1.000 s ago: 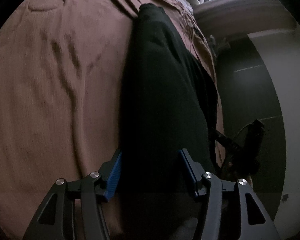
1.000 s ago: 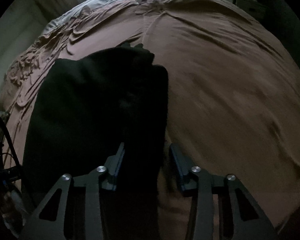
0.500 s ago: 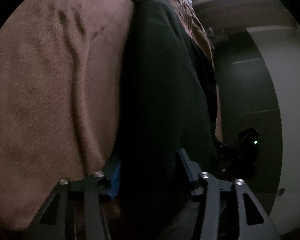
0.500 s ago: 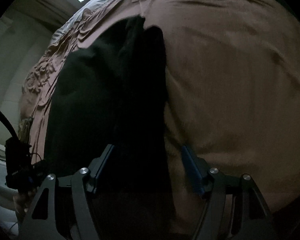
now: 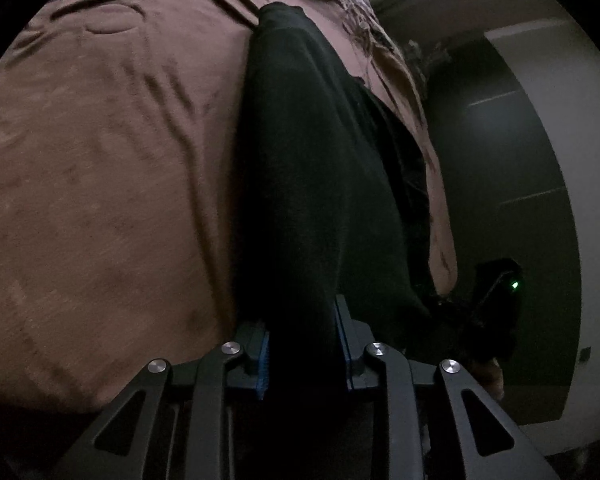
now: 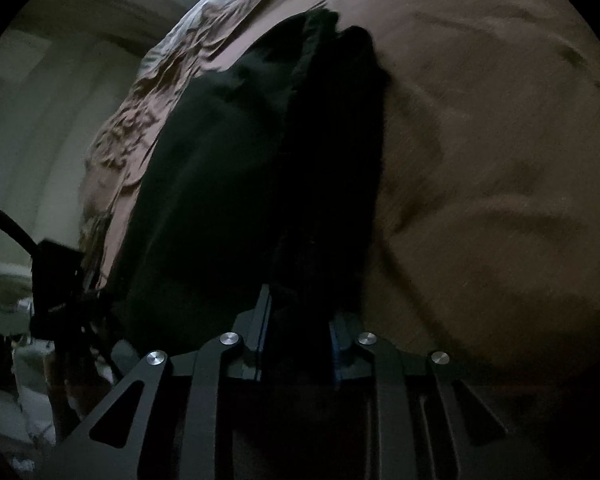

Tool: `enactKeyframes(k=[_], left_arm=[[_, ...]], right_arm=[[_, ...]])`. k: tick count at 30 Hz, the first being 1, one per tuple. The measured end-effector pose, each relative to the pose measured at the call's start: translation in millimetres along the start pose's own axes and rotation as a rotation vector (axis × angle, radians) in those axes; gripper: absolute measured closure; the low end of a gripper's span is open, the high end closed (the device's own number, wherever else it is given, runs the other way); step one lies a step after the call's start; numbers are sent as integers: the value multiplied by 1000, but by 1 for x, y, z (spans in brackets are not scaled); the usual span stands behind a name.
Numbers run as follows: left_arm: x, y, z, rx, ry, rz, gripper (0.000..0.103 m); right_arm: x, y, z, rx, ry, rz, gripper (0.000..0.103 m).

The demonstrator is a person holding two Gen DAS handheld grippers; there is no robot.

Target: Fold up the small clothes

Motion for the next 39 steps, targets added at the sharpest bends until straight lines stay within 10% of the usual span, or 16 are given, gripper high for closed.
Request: enactKeyframes(k=[8,13,39], left_arm=[[7,-8,-9,12,-52,10,61],[10,-21,-4,-30,-94,1,36],[8,-105,-47,-62,-42,-19,36]], right_arm=[[-8,0,11,-44,51,32,78],[-19,-8,25,-85,56,26,49],[-27,-60,-18,-101,-5,-30,41]])
Point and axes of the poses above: each gripper's, at about its wrist camera, not at the fingertips, and z roughly against the way its jaws point, x to its left, y to its underside, the point moved 3 cm from there along -z, roughly the way its jaws point
